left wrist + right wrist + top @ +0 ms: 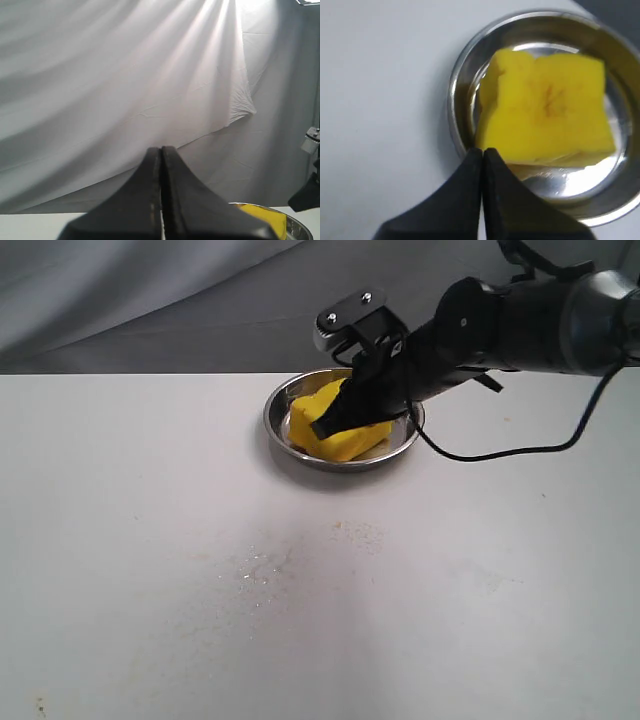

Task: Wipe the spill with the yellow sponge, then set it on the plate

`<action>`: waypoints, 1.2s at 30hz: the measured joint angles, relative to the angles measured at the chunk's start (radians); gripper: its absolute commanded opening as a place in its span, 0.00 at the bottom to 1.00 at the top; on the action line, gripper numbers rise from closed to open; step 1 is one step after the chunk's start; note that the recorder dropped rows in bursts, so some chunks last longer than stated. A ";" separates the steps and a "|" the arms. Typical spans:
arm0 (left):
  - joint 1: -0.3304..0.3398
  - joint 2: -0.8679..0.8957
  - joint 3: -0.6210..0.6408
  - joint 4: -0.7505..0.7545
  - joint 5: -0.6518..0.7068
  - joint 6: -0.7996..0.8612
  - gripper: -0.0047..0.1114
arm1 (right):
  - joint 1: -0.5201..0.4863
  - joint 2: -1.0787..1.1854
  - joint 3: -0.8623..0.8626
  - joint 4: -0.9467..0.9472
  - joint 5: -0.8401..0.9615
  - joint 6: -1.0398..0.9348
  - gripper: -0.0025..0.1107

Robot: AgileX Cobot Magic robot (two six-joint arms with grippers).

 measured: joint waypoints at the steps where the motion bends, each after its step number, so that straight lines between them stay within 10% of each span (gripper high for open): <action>1: 0.000 0.000 0.000 0.000 0.000 0.000 0.04 | 0.000 -0.030 0.032 0.005 -0.052 0.000 0.02; 16: 0.000 0.000 0.000 0.000 0.000 0.000 0.04 | -0.038 -0.639 0.845 0.022 -0.744 0.114 0.02; 27: 0.000 0.000 0.000 0.000 0.000 0.000 0.04 | -0.038 -1.020 1.184 -0.325 -0.839 0.668 0.02; 36: 0.000 0.000 0.000 0.000 0.000 0.000 0.04 | -0.038 -1.209 1.264 -0.336 -0.847 0.725 0.02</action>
